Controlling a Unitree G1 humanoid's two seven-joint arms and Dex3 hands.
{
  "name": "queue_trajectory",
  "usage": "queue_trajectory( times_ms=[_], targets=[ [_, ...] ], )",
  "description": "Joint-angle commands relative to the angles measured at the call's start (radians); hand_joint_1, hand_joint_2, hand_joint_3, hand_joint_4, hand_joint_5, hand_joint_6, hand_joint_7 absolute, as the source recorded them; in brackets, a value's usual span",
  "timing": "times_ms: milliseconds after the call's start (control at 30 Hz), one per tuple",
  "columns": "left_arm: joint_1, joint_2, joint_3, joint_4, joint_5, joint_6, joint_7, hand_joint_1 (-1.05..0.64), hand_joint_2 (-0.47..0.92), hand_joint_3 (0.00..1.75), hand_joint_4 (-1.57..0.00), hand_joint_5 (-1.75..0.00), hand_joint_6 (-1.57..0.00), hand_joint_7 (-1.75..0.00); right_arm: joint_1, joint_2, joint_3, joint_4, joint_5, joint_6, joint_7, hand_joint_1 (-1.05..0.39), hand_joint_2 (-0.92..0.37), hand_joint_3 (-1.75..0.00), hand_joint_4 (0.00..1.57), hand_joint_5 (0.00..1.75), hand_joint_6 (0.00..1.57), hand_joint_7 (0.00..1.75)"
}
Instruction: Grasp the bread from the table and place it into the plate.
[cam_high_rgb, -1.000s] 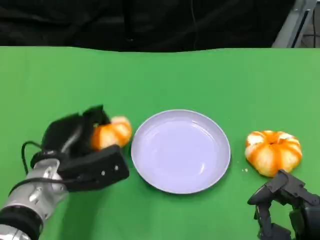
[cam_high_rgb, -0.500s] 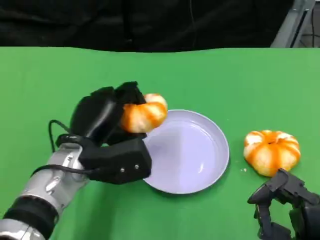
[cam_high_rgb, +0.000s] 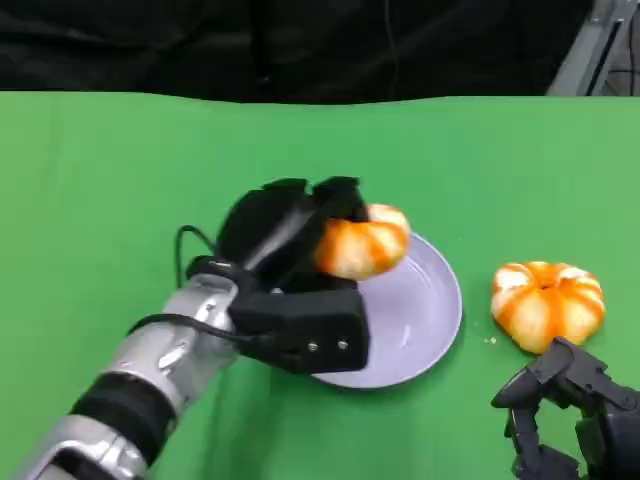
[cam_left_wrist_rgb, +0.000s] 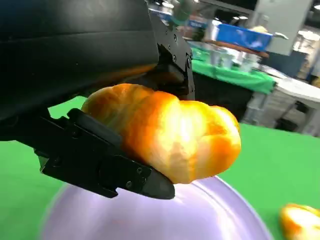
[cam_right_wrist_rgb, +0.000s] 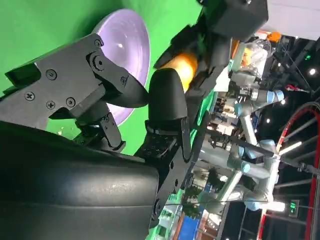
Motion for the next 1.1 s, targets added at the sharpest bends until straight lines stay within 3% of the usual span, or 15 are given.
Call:
queue_trajectory(
  times_ms=[33, 67, 133, 167, 367, 400, 433, 467, 500, 567, 733, 767, 867, 1100],
  targets=[
    [-0.039, -0.012, -0.015, 0.083, 0.008, -0.032, 0.026, -0.10, 0.92, 0.30, -0.54, -1.74, -0.62, -1.45, -0.003, -0.007, -0.001, 0.009, -0.001, -0.023, -0.014, -0.11, -0.56, -1.14, 0.81, 1.75, 0.74, 1.51],
    [-0.043, -0.018, -0.019, 0.102, 0.007, -0.037, 0.025, -0.10, 0.92, 0.32, -0.55, -1.71, -0.61, -1.42, -0.006, -0.007, -0.001, 0.014, -0.005, -0.028, -0.017, -0.12, -0.56, -1.15, 0.81, 1.75, 0.74, 1.51],
    [-0.049, -0.023, -0.023, 0.124, 0.006, -0.044, 0.025, -0.11, 0.92, 0.37, -0.59, -1.54, -0.69, -1.17, -0.009, -0.008, -0.001, 0.018, -0.009, -0.033, -0.020, -0.12, -0.56, -1.16, 0.81, 1.75, 0.74, 1.51],
    [-0.051, -0.024, -0.024, 0.131, 0.006, -0.047, 0.026, -0.12, 0.92, 0.38, -0.60, -1.51, -0.71, -1.13, -0.010, -0.008, -0.001, 0.020, -0.010, -0.035, -0.021, -0.12, -0.56, -1.16, 0.81, 1.75, 0.73, 1.51],
    [-0.058, -0.026, -0.024, 0.147, 0.006, -0.055, 0.032, -0.12, 0.92, 0.38, -0.61, -1.49, -0.73, -1.08, -0.012, -0.009, -0.001, 0.024, -0.012, -0.039, -0.024, -0.12, -0.55, -1.17, 0.81, 1.75, 0.73, 1.52],
    [-0.062, -0.015, -0.039, 0.137, 0.010, -0.035, -0.046, -0.12, 0.92, 0.38, -0.61, -1.49, -0.73, -1.08, -0.012, -0.006, 0.000, 0.024, -0.011, -0.041, -0.025, -0.12, -0.55, -1.17, 0.81, 1.75, 0.73, 1.52],
    [-0.063, -0.006, -0.051, 0.130, 0.014, -0.020, -0.109, -0.40, 0.92, 0.38, -0.42, -1.01, -0.56, -0.70, -0.009, -0.004, 0.000, 0.020, -0.014, -0.036, -0.028, -0.12, -0.55, -1.17, 0.81, 1.75, 0.73, 1.52],
    [-0.063, 0.000, -0.060, 0.121, 0.016, -0.008, -0.154, -0.61, 0.92, 0.39, -0.36, -0.52, -0.51, -0.32, -0.008, -0.002, 0.000, 0.016, -0.017, -0.031, -0.030, -0.13, -0.55, -1.17, 0.81, 1.75, 0.73, 1.52],
    [-0.062, 0.004, -0.064, 0.113, 0.016, 0.001, -0.182, -0.69, 0.92, 0.40, -0.35, -0.35, -0.49, -0.19, -0.006, -0.001, 0.000, 0.014, -0.019, -0.028, -0.031, -0.13, -0.55, -1.17, 0.81, 1.75, 0.74, 1.52],
    [-0.058, 0.007, -0.063, 0.100, 0.014, 0.009, -0.197, -0.75, 0.92, 0.40, -0.34, -0.20, -0.48, -0.08, -0.006, -0.001, 0.000, 0.012, -0.021, -0.026, -0.033, -0.13, -0.55, -1.17, 0.81, 1.75, 0.74, 1.52],
    [-0.046, 0.012, -0.075, 0.072, 0.031, 0.046, -0.222, -0.76, 0.92, 0.40, -0.34, -0.14, -0.49, -0.04, -0.004, -0.003, 0.003, 0.008, -0.015, -0.022, -0.032, -0.13, -0.55, -1.17, 0.81, 1.75, 0.74, 1.52],
    [-0.040, 0.015, -0.085, 0.062, 0.045, 0.069, -0.231, -0.91, 0.92, 0.49, -0.15, -0.06, -0.38, -0.02, -0.002, -0.004, 0.004, 0.004, -0.010, -0.018, -0.028, -0.13, -0.54, -1.17, 0.81, 1.75, 0.74, 1.52],
    [-0.030, 0.020, -0.099, 0.038, 0.058, 0.104, -0.246, -1.00, 0.92, 0.55, -0.03, -0.01, -0.32, 0.00, 0.000, -0.005, 0.007, 0.000, -0.004, -0.013, -0.026, -0.12, -0.54, -1.17, 0.82, 1.75, 0.74, 1.52],
    [-0.022, 0.023, -0.100, 0.015, 0.059, 0.121, -0.256, -1.01, 0.92, 0.57, -0.02, 0.00, -0.31, 0.00, 0.001, -0.007, 0.009, -0.002, -0.003, -0.012, -0.027, -0.12, -0.54, -1.17, 0.82, 1.75, 0.74, 1.51]
  ],
)
